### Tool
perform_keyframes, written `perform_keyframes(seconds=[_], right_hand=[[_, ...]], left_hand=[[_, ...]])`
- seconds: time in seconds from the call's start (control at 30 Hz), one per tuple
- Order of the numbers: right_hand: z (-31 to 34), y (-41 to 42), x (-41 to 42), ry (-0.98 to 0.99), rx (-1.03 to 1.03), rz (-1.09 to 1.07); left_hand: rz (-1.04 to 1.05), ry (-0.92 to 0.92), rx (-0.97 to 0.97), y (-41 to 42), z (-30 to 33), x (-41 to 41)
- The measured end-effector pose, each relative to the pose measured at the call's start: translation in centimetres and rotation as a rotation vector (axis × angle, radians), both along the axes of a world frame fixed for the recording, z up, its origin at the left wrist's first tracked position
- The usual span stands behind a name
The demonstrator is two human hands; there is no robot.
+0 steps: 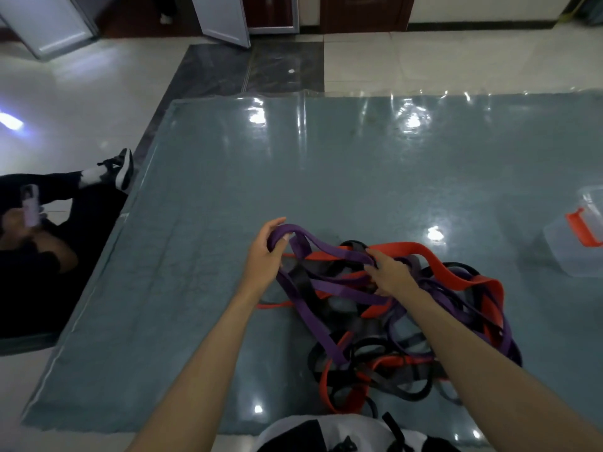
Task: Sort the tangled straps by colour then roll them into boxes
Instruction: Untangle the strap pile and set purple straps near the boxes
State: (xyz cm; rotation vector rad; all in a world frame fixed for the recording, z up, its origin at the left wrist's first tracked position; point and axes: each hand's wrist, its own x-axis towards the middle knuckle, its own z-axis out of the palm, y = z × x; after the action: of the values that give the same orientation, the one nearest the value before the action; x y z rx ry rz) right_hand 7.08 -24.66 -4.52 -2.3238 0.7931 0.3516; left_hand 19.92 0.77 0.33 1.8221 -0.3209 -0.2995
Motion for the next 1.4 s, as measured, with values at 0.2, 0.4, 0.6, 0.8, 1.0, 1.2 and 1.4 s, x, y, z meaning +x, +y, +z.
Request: perform_keyframes(seconds=[0.2, 0.4, 0.6, 0.8, 1.0, 1.2, 1.4], right_hand=[[-1.6, 1.3, 0.0, -0.014, -0.02, 0.014], [-0.1, 0.6, 1.3, -0.505, 0.024, -0.316], [5.2, 0.5, 3.9, -0.66, 0.522, -0.408], [9.8, 2.1, 5.5, -0.738, 0.874, -0.341], [12.5, 3.5, 6.0, -0.684, 1.315, -0.196], [8.2, 5.6, 5.4, -0.447, 0.793, -0.163], [1.4, 6.6, 0.7, 0.038, 0.064, 0.462]], left_hand=[[0.169, -0.124, -0.087, 0.1, 1.3, -1.0], [0.458, -0.062, -0.301, 0.5, 2.5, 0.5], [0.315, 0.035, -0.086, 1.8, 0.7, 2.2], [0.404, 0.061, -0.234, 2.1, 0.8, 1.1], [0.605, 0.087, -0.305, 4.2, -0.1, 0.9], [0.771, 0.14, -0.318, 6.3, -1.7, -0.9], [0.869, 0.155, -0.268, 9.5, -3.2, -3.3]])
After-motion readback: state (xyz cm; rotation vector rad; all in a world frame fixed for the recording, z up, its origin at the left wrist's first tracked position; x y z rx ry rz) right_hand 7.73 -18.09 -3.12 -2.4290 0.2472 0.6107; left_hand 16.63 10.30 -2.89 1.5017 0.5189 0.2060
